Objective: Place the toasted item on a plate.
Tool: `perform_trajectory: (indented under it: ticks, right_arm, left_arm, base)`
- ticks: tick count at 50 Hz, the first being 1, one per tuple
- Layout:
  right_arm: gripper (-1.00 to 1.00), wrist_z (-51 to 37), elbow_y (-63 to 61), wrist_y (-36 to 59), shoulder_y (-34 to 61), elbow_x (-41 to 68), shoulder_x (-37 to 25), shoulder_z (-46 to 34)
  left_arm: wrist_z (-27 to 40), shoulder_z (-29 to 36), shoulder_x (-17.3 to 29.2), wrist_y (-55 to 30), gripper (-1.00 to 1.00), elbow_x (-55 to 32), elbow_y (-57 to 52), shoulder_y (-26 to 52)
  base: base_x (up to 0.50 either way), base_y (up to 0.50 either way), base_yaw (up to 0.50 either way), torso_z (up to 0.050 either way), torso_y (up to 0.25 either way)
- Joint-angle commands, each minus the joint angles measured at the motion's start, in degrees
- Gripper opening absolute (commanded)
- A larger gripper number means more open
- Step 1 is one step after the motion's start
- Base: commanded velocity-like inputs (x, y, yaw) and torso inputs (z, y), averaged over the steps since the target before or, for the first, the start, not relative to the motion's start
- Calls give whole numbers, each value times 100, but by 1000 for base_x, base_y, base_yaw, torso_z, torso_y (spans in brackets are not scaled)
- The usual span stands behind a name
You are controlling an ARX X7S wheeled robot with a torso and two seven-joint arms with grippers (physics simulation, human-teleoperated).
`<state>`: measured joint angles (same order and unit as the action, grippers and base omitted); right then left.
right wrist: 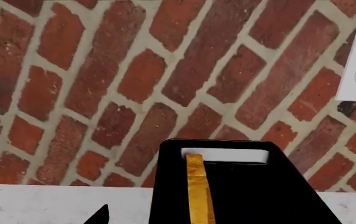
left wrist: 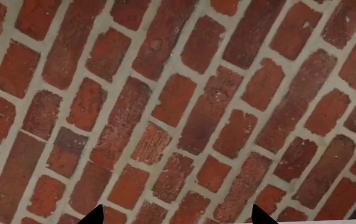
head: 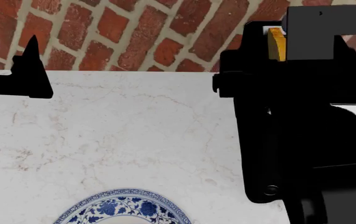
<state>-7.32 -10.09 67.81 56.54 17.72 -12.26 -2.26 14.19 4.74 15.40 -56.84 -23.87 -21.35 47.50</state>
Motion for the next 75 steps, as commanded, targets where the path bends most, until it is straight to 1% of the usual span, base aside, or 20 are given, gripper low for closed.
perform_trajectory:
  ticks: [1, 7, 20, 23, 26, 32, 36, 50, 51, 66, 75]
  right_arm:
    - [100, 51, 1233, 184, 710, -58, -18, -121]
    - [100, 117, 1714, 38, 920, -128, -80, -247]
    - [100, 263, 2418, -420, 848, -201, -86, -459]
    - [100, 282, 2843, -594, 979, -246, -60, -476]
    - [100, 303, 3170, -485, 1135, -213, -21, -446]
    - [100, 367, 3475, -412, 1308, -221, -20, -542]
    - [100, 467, 3655, -182, 1449, -143, -20, -557]
    - [100, 568, 4067, -401, 1414, -170, -71, -659]
    - [-100, 566, 4079, -408, 1416, -172, -71, -662]
    - [-100, 479, 3484, -150, 1340, -43, -138, -540]
    - [-100, 352, 2937, 190, 1545, 54, -182, -397]
  left_arm:
    - [12, -25, 18, -32, 100, -73, -104, -20]
    - [43, -45, 21, -72, 100, -113, -204, -15]
    - [68, -21, 5, -46, 100, -143, -180, -39]
    - [73, 3, 13, -51, 100, -139, -161, -23]
    - [89, 14, 14, -71, 100, -145, -176, -8]
    - [84, 26, 21, -22, 100, -144, -121, -16]
    - [96, 24, 27, -29, 100, -154, -123, -20]
    - [124, 14, 50, -21, 100, -189, -131, -33]
    - [129, 17, 51, -19, 100, -188, -129, -31]
    - [174, 53, 41, -31, 100, -214, -116, 22]
    - [195, 51, 56, -44, 100, -243, -148, 16]
  base:
    - [0, 0, 0, 0, 0]
    - [0, 0, 0, 0, 0]
    - [0, 0, 0, 0, 0]
    - [4, 0, 0, 0, 0]
    - [0, 0, 0, 0, 0]
    - [2, 0, 0, 0, 0]
    - [3, 0, 1, 0, 0]
    - [2, 0, 1, 0, 0]
    - [12, 0, 0, 0, 0]
    - [1, -1, -1, 0, 0]
    - [-17, -2, -10, 0, 5]
